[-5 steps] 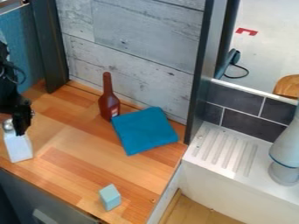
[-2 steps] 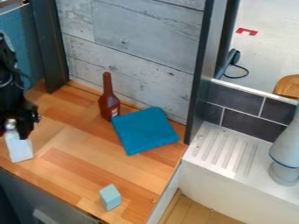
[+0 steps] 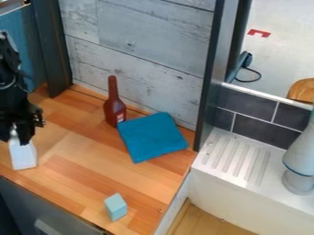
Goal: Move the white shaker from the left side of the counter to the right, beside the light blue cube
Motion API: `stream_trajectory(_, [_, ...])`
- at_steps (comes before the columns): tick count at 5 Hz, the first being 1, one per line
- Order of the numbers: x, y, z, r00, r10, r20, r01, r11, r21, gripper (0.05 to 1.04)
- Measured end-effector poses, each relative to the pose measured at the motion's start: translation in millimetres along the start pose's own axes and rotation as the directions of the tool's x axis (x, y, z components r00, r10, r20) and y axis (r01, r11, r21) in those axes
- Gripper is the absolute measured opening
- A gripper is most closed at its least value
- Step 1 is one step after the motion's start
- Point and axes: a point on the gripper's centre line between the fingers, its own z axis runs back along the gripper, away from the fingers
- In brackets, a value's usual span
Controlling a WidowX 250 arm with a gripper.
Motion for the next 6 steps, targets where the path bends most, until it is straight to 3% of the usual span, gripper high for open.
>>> stream_trajectory(2, [7,-43,49,0.992,-0.096,0.080,0.099,0.994,-0.039,0.532])
stream_trajectory(4, [-10,-124,82,0.954,-0.259,0.149,0.266,0.964,-0.024,0.532])
stream_trajectory(5, [-16,-158,82,0.931,-0.308,0.194,0.313,0.950,0.005,0.532])
stream_trajectory(6, [-19,-177,58,0.925,-0.346,0.156,0.349,0.937,0.007,0.532])
